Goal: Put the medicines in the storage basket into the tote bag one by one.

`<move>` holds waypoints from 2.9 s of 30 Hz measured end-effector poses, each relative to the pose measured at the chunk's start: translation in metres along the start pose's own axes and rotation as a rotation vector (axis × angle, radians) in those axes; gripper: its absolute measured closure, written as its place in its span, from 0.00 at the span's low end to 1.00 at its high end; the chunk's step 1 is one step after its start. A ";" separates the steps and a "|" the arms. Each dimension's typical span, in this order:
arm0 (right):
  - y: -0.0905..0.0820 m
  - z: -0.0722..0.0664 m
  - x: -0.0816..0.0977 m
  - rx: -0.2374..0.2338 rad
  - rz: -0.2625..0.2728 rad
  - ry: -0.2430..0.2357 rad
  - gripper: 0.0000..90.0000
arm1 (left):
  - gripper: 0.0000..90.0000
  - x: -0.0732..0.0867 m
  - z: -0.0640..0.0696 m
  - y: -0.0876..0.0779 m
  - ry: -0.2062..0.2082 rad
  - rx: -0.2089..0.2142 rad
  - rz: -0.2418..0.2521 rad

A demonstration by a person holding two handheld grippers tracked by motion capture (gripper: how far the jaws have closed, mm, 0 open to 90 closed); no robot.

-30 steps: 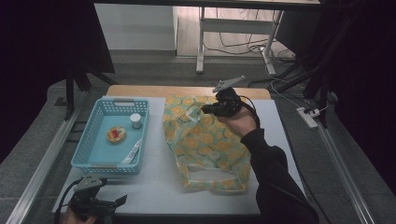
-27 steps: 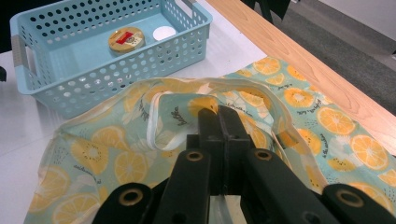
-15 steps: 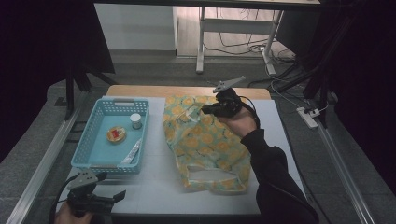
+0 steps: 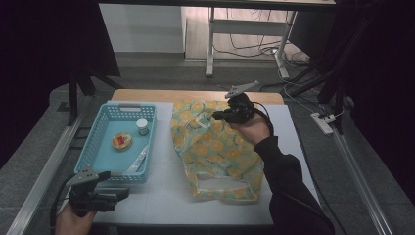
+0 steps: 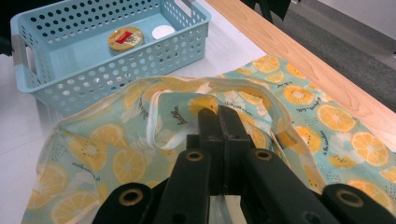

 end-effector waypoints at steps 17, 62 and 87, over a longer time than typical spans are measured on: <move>-0.001 0.000 0.001 0.001 -0.001 -0.003 1.00 | 0.00 -0.029 -0.027 0.016 -0.009 -0.106 -0.014; 0.002 -0.002 0.002 0.001 0.002 -0.012 1.00 | 0.00 -0.093 -0.133 0.098 -0.050 -0.246 -0.287; 0.005 -0.002 0.005 -0.009 -0.003 -0.015 1.00 | 0.22 -0.083 -0.150 0.126 -0.070 -0.320 -0.522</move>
Point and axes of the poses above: each handheld gripper's, and its own axes: y roughly forward along the jaws, x roughly out of its underside, z roughly to its right, the point moved 3 cm from there along y, roughly forward along the jaws, and after that the axes turned 2 degrees about z, right-handed, at the moved point
